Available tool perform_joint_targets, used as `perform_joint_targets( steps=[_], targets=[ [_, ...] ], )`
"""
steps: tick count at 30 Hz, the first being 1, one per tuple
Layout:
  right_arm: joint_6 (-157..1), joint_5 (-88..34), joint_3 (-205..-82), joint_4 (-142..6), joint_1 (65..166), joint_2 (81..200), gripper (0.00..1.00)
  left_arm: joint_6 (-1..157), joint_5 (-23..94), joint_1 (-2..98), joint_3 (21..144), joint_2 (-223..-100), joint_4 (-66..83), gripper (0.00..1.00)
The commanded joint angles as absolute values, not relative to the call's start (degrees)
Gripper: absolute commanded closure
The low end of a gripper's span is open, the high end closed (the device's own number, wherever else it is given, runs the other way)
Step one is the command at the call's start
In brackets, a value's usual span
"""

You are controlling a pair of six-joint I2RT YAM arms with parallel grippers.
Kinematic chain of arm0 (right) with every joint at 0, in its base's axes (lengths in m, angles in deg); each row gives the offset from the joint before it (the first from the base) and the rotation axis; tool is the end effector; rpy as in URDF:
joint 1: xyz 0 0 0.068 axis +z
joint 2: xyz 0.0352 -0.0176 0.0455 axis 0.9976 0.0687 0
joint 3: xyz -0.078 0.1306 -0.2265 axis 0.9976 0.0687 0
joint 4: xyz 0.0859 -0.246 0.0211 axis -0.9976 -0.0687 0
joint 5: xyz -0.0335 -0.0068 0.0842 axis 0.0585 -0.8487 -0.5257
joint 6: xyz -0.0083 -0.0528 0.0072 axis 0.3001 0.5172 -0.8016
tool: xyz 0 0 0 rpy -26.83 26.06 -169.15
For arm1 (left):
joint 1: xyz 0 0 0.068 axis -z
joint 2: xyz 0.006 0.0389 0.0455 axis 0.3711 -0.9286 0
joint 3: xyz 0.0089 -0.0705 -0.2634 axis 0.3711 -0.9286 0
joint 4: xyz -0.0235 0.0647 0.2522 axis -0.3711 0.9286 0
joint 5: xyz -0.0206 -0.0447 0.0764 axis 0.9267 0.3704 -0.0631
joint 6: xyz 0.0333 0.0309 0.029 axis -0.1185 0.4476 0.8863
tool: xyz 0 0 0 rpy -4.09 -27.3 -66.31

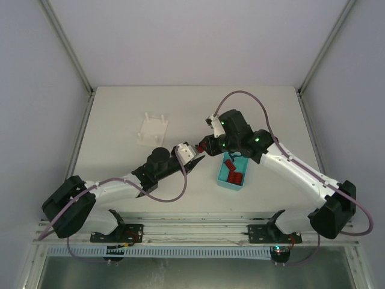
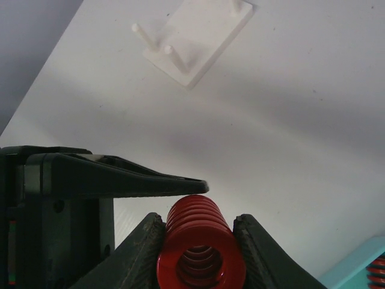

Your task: Install the large spring

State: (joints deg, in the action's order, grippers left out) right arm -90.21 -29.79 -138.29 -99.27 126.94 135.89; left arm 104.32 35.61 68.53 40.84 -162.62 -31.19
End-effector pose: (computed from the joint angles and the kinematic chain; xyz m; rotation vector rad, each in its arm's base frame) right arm 0.2190 0.1979 0.3341 -0.5425 2.2809 0.7447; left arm 0.1886 -0.2078 0.2275 0.9444 1.3801 -0.5479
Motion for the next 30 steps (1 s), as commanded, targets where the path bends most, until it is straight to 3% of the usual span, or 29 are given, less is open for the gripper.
perform_joint_targets(
  steps=[1, 7, 18, 24, 27, 30],
  targets=[
    [-88.97, -28.42, -141.5, -102.31, 128.65, 136.9, 1.0, 103.97, 33.67, 68.89, 44.69, -162.77, -32.29, 0.49],
    [-89.27, -27.06, -141.47, -102.56, 128.8, 136.9, 1.0, 101.83, 29.5, 68.9, 42.97, -161.99, -33.05, 0.35],
    [-89.19, -28.39, -143.91, -105.64, 128.86, 139.6, 1.0, 102.2, 33.17, 68.78, 44.57, -163.04, -31.22, 0.46],
    [-89.87, -30.01, -143.8, -105.41, 128.89, 140.59, 0.9, 101.63, 35.15, 68.84, 45.3, -164.39, -30.99, 0.71],
    [-90.24, -31.74, -143.76, -105.33, 128.9, 140.47, 0.76, 101.44, 35.62, 68.65, 45.23, -164.92, -30.82, 0.88],
    [-91.92, -32.77, -142.96, -104.58, 128.94, 139.05, 0.61, 101.03, 34.9, 68.5, 44.83, -165.28, -30.76, 0.99]
  ],
)
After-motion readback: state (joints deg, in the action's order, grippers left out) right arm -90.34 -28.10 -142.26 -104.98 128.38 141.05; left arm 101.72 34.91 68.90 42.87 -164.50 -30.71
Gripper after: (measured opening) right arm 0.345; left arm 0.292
